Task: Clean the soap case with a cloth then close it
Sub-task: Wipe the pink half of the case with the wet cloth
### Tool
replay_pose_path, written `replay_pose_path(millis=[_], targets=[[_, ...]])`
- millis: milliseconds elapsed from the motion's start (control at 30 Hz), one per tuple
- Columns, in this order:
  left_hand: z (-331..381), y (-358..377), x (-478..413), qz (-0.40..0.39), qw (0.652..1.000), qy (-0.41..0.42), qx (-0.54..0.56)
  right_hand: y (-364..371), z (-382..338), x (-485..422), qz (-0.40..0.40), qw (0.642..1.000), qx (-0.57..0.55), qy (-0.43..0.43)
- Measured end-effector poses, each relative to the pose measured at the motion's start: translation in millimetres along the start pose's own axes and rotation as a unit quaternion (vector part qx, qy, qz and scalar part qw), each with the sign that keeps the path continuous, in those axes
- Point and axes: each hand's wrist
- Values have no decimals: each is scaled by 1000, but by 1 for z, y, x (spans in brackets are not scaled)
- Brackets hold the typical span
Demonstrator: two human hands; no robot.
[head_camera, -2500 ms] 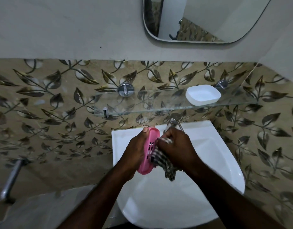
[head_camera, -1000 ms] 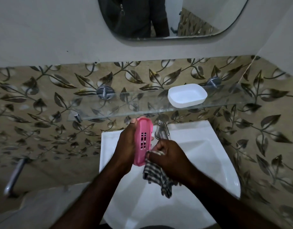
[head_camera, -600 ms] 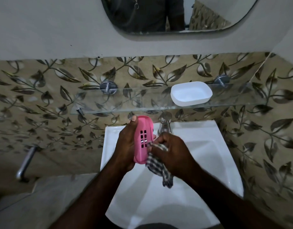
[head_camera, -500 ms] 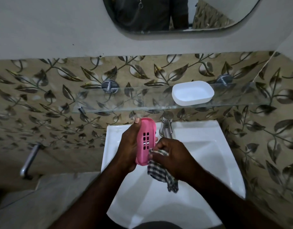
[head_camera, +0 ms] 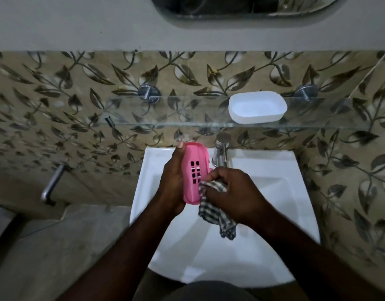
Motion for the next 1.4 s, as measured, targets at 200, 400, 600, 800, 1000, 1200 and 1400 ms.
replay_pose_path(millis=[200,400,600,800,1000,1200,1400], targets=[[13,4,5,-19,1000,-5,8,-14,-12,-22,103,990,72,-57],[15,-8,11,0,1000,-17,8,7,-2,-5,-32,993,95,-69],[14,1,13,-17,1000,6,-24,-8,-22,-27,120,991,44,-48],[23,1,9,-2,1000,-4,1,11,2,4,-2,1000,8,-28],[4,10,12,-20,999,6,-49,-19,-16,-29,136,989,27,-42],[7,5,7,26,999,23,-8,5,4,4,34,997,-62,9],[12,-2,6,4,1000,21,-6,-3,7,4,-52,990,-129,19]])
Point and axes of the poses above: each hand's wrist, its own x-axis away from the middle knuckle, its own y-axis out of the palm, z = x × y
